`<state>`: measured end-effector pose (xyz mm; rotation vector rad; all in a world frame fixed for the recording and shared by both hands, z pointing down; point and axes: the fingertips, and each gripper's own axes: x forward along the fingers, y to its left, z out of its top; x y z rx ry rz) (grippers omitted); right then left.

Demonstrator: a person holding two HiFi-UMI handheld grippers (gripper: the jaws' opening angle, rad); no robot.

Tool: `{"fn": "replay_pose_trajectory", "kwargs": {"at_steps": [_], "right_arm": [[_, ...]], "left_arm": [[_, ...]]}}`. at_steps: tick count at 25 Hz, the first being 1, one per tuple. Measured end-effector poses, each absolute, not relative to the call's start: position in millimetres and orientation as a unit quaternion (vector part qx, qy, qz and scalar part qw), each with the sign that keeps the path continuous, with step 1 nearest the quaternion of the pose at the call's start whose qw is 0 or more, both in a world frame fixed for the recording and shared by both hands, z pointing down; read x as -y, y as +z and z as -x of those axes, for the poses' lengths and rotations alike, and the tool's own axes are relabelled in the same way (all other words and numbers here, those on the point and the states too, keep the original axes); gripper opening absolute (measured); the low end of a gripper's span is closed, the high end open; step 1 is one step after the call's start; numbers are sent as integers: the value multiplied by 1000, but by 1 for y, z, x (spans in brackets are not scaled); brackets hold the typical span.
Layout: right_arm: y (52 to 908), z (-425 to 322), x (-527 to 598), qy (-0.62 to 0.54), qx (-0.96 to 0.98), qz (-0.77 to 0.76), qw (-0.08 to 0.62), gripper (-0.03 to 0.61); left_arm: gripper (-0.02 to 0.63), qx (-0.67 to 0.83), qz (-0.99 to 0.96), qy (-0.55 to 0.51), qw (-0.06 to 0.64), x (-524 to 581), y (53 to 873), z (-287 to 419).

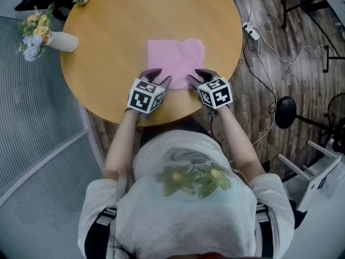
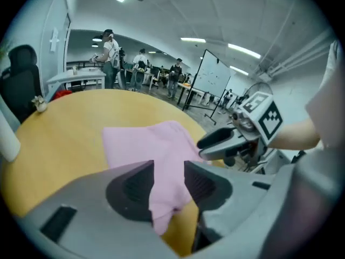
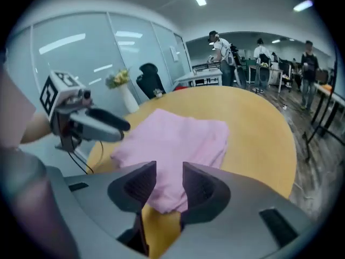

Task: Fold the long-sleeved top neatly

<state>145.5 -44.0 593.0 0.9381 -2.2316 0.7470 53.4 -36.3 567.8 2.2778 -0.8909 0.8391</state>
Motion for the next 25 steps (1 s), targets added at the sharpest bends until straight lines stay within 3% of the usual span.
{"fn": "replay_pose_trajectory", "kwargs": {"at_steps": [4, 9, 14, 18, 21, 25], "right_arm": [[636, -164, 48, 230, 805, -404, 368, 165], [631, -173, 50, 263, 801, -416, 341, 166], [559, -170, 103, 240, 823, -457, 238, 166], [588, -164, 153, 190, 808, -478, 288, 164], [632, -170, 163, 222, 785, -481, 322, 156], [647, -176, 168, 293, 784, -485, 253, 158]], "left_arm": [[156, 349, -819, 383, 246, 59, 616, -14], [156, 342, -813, 403, 243, 57, 629, -15], [156, 378, -844, 330, 187, 105, 570, -1], [156, 350, -835, 397, 151, 132, 606, -5], [156, 352, -826, 407, 170, 140, 635, -4], [156, 358, -833, 340, 249, 146, 645, 3]]}}
